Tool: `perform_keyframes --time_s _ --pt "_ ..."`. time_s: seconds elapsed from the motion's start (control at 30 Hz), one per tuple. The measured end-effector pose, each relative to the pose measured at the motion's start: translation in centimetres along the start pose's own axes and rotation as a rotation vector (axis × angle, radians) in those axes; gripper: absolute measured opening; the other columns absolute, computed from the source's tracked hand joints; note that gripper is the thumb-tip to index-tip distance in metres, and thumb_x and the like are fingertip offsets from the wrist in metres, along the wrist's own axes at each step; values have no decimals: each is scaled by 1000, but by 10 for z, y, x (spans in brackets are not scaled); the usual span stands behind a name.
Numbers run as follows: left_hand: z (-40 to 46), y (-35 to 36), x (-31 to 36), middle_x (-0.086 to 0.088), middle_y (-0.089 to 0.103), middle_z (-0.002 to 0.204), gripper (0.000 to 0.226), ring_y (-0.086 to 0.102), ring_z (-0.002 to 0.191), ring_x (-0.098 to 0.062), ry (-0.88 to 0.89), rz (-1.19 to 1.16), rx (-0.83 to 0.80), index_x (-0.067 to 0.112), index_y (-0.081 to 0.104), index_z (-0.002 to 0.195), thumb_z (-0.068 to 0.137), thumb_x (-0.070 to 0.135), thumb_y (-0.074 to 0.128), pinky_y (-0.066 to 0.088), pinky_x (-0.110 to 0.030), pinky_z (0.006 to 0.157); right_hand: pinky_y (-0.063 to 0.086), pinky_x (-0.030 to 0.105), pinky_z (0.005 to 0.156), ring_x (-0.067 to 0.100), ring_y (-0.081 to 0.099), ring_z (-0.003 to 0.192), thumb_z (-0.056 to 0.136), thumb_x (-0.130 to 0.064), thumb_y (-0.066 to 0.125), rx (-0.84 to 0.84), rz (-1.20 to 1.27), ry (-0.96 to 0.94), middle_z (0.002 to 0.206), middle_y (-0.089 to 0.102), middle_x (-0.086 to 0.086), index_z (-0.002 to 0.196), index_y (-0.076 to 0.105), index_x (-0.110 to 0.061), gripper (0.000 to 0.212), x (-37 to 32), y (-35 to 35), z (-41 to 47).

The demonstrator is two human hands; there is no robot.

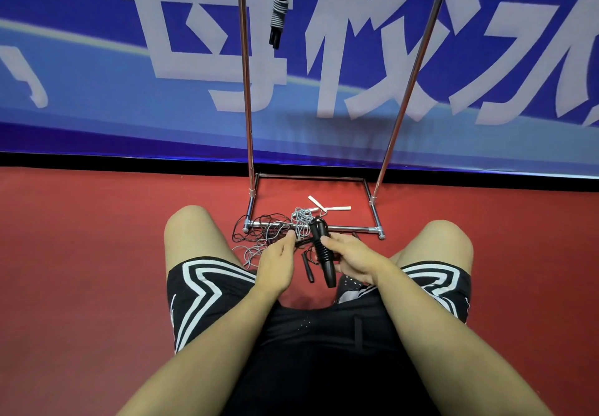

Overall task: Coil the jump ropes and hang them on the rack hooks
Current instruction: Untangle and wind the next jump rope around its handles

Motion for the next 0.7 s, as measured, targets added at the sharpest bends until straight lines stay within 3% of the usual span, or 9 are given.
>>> perform_keyframes --time_s 0.13,0.2,0.27,0.37,0.43,0.5,0.6,0.7 --pt "1 3 -4 0 68 86 81 66 86 -23 -15 -21 -21 23 58 83 82 93 16 51 -47 91 56 35 91 26 68 110 105 -29 57 31 -146 -6 118 70 13 124 66 -15 26 0 1 -2" --pt "-1 3 -2 1 71 91 77 69 94 -23 -11 -30 -40 27 63 89 85 89 18 51 -46 94 54 31 84 24 71 110 101 -41 62 81 -264 -25 119 74 7 118 69 -22 27 -2 -2 -3" --pt "-3 3 2 3 71 89 77 68 93 -20 -8 -53 -53 27 67 89 87 86 17 50 -45 93 55 37 82 23 72 99 96 -47 68 102 -307 -51 106 76 5 110 73 -21 30 -4 -4 -2" --pt "-4 4 4 -14 69 87 77 63 88 -25 10 -51 -66 14 74 96 101 68 20 47 -41 80 53 47 102 26 72 99 92 -37 75 78 -266 -84 103 78 8 104 71 -12 28 -3 -4 0" --pt "-4 5 8 -17 60 74 67 54 71 -22 39 -28 -88 23 74 83 108 56 20 40 -36 69 52 49 105 27 74 102 89 -31 79 75 -264 -84 104 78 10 111 66 -7 35 -3 -3 0" --pt "-3 6 7 0 50 58 72 43 55 -12 60 -1 -100 21 62 65 105 61 16 35 -36 66 53 46 104 25 75 103 84 -29 84 86 -286 -72 103 79 8 117 62 -9 45 -4 -3 0" --pt "-2 9 1 10 51 55 76 44 56 -7 55 28 -140 15 61 69 105 61 13 36 -35 68 55 43 102 22 75 101 78 -28 90 101 -309 -57 107 78 6 116 61 -15 50 -5 -2 -1" --pt "-4 14 2 18 55 53 70 50 58 -1 59 34 -198 17 67 76 110 50 15 37 -31 71 53 44 105 24 73 108 68 -41 94 95 -359 -84 109 78 3 114 73 -18 56 -5 -2 -1"
Point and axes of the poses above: each hand's wrist, its own z-axis towards the middle knuckle, its own y-axis out of the palm, x = y × z, the point moved 6 cm from there along z, towards the middle knuckle
